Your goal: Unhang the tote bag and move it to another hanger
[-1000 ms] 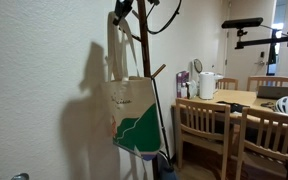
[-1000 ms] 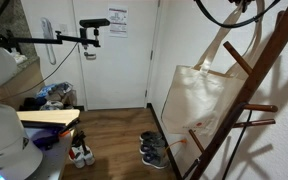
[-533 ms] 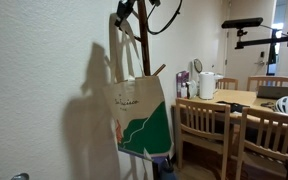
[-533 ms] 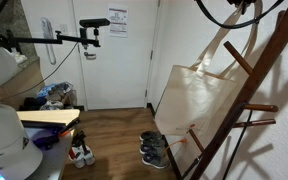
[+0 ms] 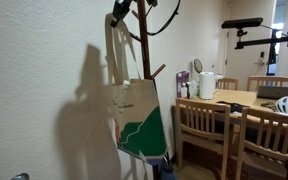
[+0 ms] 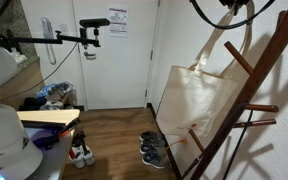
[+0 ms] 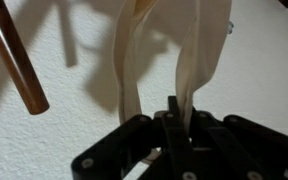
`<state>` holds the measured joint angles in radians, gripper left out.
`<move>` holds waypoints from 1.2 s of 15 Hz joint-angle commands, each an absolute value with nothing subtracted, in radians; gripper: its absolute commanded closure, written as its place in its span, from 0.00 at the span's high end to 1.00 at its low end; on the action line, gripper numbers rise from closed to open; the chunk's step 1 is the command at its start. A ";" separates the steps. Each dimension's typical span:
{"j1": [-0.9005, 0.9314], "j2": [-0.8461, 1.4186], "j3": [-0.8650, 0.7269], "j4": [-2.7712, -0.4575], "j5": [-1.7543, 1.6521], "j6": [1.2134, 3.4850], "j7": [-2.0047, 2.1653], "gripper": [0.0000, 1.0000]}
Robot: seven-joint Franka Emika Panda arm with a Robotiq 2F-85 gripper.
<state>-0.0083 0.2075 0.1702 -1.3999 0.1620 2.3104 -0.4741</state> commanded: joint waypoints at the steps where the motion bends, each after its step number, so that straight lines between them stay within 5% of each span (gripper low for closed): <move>1: -0.023 0.148 0.183 -1.442 0.200 2.270 -0.523 0.06; 18: -0.021 -0.048 0.010 -1.782 0.421 2.242 -0.711 0.06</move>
